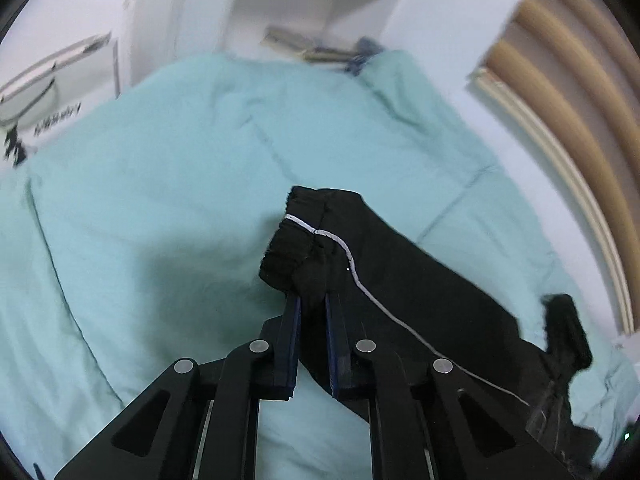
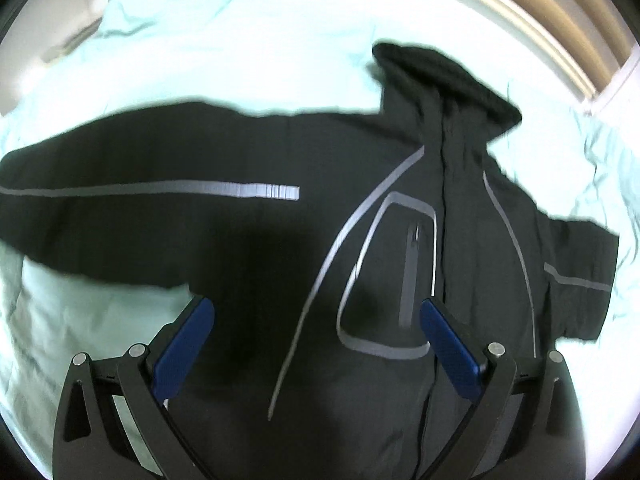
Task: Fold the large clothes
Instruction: 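Lift the sleeve with the left gripper and fold it across the jacket body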
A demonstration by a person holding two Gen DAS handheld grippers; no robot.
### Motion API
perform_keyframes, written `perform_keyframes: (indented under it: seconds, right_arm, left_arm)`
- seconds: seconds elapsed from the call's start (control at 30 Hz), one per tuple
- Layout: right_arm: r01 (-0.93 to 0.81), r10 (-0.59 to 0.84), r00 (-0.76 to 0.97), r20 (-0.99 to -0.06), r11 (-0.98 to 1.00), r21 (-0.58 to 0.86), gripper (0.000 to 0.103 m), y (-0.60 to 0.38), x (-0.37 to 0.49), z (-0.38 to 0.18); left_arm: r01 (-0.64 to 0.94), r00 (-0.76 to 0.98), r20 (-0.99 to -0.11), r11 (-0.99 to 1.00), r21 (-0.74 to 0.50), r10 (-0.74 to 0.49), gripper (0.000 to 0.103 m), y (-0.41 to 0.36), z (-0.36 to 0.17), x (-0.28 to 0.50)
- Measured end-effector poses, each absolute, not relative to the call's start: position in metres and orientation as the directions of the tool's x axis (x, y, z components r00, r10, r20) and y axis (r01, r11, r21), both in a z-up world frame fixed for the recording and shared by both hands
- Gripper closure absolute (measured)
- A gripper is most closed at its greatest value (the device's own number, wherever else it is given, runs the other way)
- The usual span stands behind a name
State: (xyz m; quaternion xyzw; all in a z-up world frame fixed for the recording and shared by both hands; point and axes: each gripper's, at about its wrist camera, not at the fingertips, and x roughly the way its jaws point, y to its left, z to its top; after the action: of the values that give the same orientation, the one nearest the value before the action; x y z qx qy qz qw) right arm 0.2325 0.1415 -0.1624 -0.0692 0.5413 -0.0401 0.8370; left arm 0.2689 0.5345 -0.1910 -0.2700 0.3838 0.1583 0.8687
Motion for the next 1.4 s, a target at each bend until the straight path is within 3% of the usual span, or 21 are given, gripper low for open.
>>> perform_keyframes:
  seconds: [0.23,0.33,0.53,0.7,1.0,1.07,1.17,1.27,1.33,1.4]
  right_arm:
    - [-0.001,-0.105,0.490,-0.865,0.993,-0.121,0.001,0.155,0.286,-0.187]
    - [0.010,-0.110,0.462,-0.880,0.993,-0.119,0.016,0.158,0.302,-0.215]
    - [0.013,-0.103,0.351,-0.931,0.994,-0.105,0.017,0.160,0.319,-0.274]
    - [0.045,-0.007,0.330,-0.944,0.999,0.008,0.016,0.136,0.318,-0.253]
    - [0.221,0.031,0.372,-0.928,0.968,0.121,0.014,0.045,0.260,-0.209]
    - [0.261,0.024,0.366,-0.930,0.957,0.127,0.014,0.023,0.246,-0.206]
    - [0.307,0.006,0.358,-0.934,0.944,0.123,0.014,-0.002,0.227,-0.200]
    - [0.326,-0.009,0.345,-0.939,0.939,0.111,0.014,-0.019,0.215,-0.197]
    - [0.330,-0.016,0.332,-0.943,0.938,0.101,0.014,-0.022,0.207,-0.197]
    - [0.329,-0.013,0.312,-0.950,0.940,0.095,0.014,-0.023,0.205,-0.199]
  left_arm:
    - [-0.445,0.673,-0.738,0.820,-0.360,0.041,0.093,0.530,-0.188,0.274]
    - [-0.485,0.651,-0.758,0.793,-0.368,0.046,0.096,0.539,-0.201,0.280]
    - [-0.415,0.674,-0.739,0.836,-0.358,0.018,0.096,0.521,-0.181,0.270]
    - [-0.255,0.713,-0.697,0.897,-0.361,-0.077,0.098,0.469,-0.147,0.279]
    - [0.095,0.701,-0.652,0.944,-0.317,-0.290,0.099,0.322,-0.103,0.298]
    - [0.114,0.697,-0.668,0.960,-0.255,-0.260,0.099,0.301,-0.099,0.300]
    - [0.013,0.671,-0.707,0.957,-0.290,-0.224,0.096,0.318,-0.113,0.301]
    - [-0.200,0.646,-0.758,0.939,-0.281,-0.090,0.069,0.372,-0.139,0.294]
    - [-0.343,0.635,-0.773,0.889,-0.302,-0.018,0.042,0.420,-0.155,0.281]
    - [-0.438,0.628,-0.778,0.836,-0.330,0.021,0.038,0.459,-0.170,0.268]
